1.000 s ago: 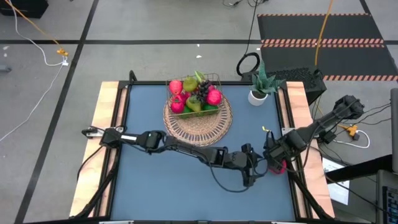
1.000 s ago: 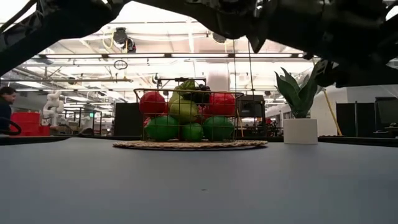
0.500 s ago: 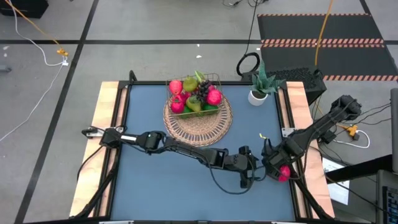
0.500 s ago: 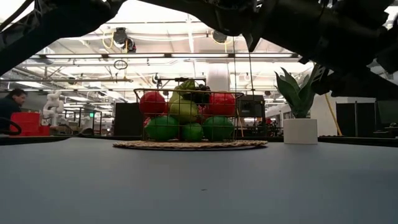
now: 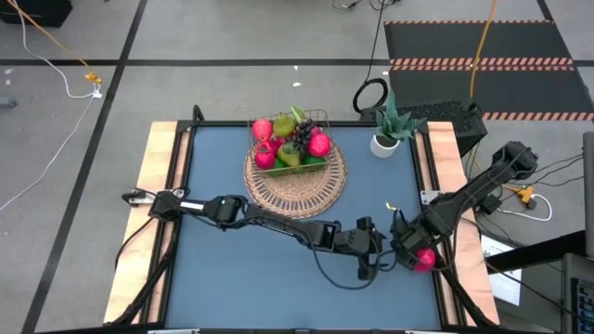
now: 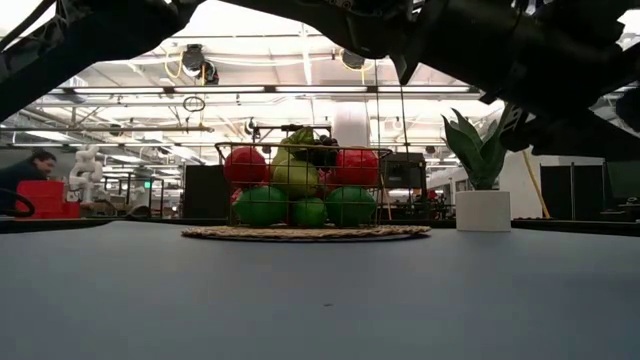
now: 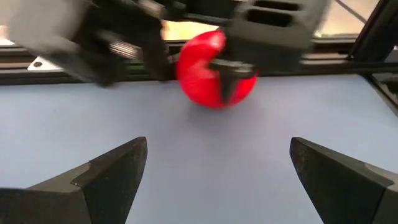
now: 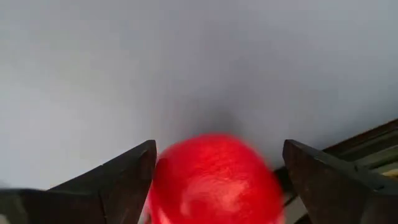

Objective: Build produce basket
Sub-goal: Put the red apple into the gold wire basket

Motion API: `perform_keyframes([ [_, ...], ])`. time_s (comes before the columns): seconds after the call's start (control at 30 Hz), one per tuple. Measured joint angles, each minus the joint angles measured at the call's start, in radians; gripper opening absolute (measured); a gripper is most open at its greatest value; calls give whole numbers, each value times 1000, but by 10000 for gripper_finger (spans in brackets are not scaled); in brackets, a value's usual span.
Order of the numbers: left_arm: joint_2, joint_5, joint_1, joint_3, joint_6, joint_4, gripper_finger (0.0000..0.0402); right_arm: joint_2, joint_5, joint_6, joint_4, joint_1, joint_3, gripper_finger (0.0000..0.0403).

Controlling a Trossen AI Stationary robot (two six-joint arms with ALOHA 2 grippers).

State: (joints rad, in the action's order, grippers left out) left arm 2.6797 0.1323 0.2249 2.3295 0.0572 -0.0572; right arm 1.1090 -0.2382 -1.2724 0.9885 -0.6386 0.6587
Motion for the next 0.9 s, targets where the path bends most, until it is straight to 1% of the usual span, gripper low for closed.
perform_keyframes([
  [0.07,0,0,0,0,-22,-11,392,-1,69,-13,17,4,21,343],
  [0.17,0,0,0,0,-18,-32,392,-2,127,-13,35,3,64,343],
  [0.37,1,0,0,0,-1,-38,392,5,133,19,93,-14,137,343],
  [0.43,1,0,-1,0,-1,-38,392,15,116,58,114,-26,142,343],
  [0.57,1,0,-2,0,-7,-44,392,40,36,162,108,-66,142,343],
  [0.7,1,1,-2,0,0,-77,392,52,-51,144,-8,-104,142,343],
  [0.8,1,1,1,0,3,-81,392,51,-67,120,-85,-119,143,345],
  [0.9,1,1,3,0,3,-79,392,47,-78,73,-97,-125,143,344],
])
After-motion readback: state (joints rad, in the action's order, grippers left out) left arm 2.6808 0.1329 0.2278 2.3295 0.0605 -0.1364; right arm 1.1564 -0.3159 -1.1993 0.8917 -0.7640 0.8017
